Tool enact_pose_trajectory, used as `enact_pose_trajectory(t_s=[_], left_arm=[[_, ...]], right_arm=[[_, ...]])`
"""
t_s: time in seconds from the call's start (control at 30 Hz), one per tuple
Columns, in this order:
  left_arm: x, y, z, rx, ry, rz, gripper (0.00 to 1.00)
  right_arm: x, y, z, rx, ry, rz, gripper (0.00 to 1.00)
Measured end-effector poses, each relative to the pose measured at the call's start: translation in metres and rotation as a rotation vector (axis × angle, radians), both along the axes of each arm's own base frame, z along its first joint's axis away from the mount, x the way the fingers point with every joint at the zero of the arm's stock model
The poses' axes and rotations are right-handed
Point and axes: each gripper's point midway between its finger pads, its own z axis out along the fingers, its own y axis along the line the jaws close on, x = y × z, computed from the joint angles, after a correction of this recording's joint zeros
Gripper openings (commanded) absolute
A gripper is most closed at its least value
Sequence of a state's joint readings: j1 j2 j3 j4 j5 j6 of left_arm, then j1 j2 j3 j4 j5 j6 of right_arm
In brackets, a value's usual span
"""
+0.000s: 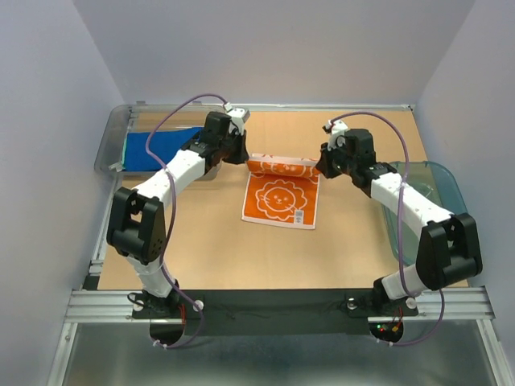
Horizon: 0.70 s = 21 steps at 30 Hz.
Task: Fold and stack the towels
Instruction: Fold the towel
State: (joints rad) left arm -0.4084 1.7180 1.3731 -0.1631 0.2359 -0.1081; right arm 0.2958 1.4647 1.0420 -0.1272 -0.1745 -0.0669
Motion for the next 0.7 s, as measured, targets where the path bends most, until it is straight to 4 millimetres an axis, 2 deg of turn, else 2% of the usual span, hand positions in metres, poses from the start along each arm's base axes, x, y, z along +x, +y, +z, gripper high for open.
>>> enact_pose_trajectory(t_s=[0.03, 0.13, 0.4, 0.53, 0.6, 0.7], left_arm=[[-0.010, 0.001, -0.009, 0.003, 0.035, -0.001, 0.00], [-0.028, 0.002, -0.019, -0.001, 0.083, -0.006, 0.00], [-0.045, 0.005, 0.000, -0.016, 0.065, -0.003, 0.00], [-0.051, 0.010, 0.001, -0.009, 0.069, 0.014, 0.00], [-0.055, 0.010, -0.004, -0.010, 0.082, 0.017, 0.00], [-0.066, 0.010, -0.021, -0.003, 0.130, 0.019, 0.00]], right_arm=[[-0.006, 0.000, -0.006, 0.006, 0.031, -0.002, 0.01], [-0.021, 0.000, -0.017, 0.036, 0.108, -0.018, 0.00], [-0.047, 0.006, -0.015, 0.128, 0.211, -0.038, 0.00], [-0.056, 0.010, -0.013, 0.166, 0.235, -0.036, 0.00], [-0.063, 0.011, -0.019, 0.180, 0.263, -0.037, 0.01], [-0.071, 0.010, -0.032, 0.185, 0.310, -0.053, 0.00]])
